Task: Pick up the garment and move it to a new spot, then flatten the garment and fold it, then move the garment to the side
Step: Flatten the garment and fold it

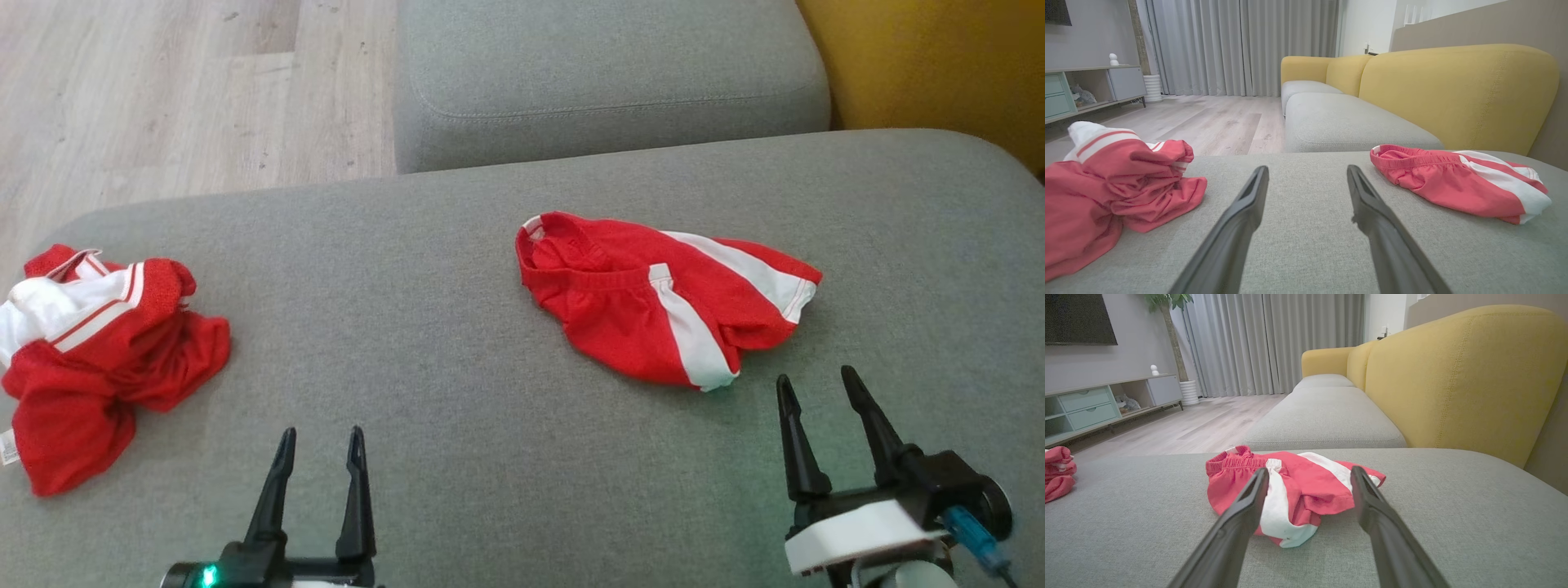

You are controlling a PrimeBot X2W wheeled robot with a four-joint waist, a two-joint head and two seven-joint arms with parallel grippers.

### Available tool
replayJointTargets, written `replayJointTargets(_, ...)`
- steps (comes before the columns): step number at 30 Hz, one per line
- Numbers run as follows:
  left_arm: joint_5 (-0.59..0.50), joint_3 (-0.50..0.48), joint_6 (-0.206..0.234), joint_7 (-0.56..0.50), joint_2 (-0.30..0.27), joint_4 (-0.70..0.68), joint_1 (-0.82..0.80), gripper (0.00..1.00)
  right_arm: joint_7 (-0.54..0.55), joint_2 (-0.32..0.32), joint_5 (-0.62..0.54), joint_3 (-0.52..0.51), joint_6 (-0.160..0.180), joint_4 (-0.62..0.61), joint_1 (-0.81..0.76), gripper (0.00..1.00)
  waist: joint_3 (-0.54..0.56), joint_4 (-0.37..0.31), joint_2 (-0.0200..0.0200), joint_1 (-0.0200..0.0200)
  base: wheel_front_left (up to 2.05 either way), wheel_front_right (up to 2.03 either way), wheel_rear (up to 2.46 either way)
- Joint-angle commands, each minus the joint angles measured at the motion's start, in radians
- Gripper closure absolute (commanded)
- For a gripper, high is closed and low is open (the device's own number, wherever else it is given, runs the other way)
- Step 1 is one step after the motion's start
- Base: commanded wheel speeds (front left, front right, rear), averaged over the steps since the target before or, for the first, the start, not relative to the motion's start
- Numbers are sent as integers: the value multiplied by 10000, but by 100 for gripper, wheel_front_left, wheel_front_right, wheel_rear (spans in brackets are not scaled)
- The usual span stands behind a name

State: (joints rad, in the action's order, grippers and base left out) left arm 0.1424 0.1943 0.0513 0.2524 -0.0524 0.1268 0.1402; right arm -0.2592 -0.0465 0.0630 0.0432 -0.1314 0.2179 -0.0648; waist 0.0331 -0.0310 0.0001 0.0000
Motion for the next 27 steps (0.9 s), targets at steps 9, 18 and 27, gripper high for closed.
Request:
replayJointTargets(9, -333, -3, -79, 93, 22, -140, -403, 0, -26, -37, 72, 331, 7, -309, 232, 0, -66, -146, -1, 0, 0, 0, 0)
replayJointTargets(18, -399, 405, -1234, 93, -57, 616, -1600, 0, -26, -37, 236, 476, 7, -393, 370, 0, -390, -676, -1, 0, 0, 0, 0)
replayJointTargets(27, 2807, 2710, -1814, -3288, -1273, 1777, -6246, 0, -26, -37, 528, 941, 7, -660, 896, 0, -1210, -1929, -1, 0, 0, 0, 0)
